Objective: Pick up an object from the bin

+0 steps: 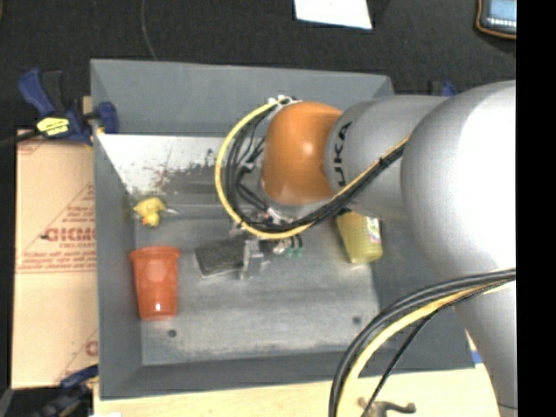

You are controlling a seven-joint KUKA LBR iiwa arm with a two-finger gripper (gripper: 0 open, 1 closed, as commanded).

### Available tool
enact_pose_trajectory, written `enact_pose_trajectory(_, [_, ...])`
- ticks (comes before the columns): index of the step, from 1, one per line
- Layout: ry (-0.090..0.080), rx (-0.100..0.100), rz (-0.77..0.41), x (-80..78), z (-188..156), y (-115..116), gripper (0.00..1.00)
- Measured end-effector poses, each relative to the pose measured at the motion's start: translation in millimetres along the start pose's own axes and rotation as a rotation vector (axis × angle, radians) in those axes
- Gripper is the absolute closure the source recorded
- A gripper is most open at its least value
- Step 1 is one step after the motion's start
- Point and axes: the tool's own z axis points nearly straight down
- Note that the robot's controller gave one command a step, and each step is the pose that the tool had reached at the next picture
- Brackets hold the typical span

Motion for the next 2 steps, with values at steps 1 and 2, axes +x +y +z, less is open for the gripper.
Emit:
enact_pose_trajectory(1, [0.008,0.001,0.001,2.1,-35.9,-0.5,1.0])
enact_pose_trajectory(2, [-0.003,0.0,0.001,-1.2,-67.3,-0.3,1.0])
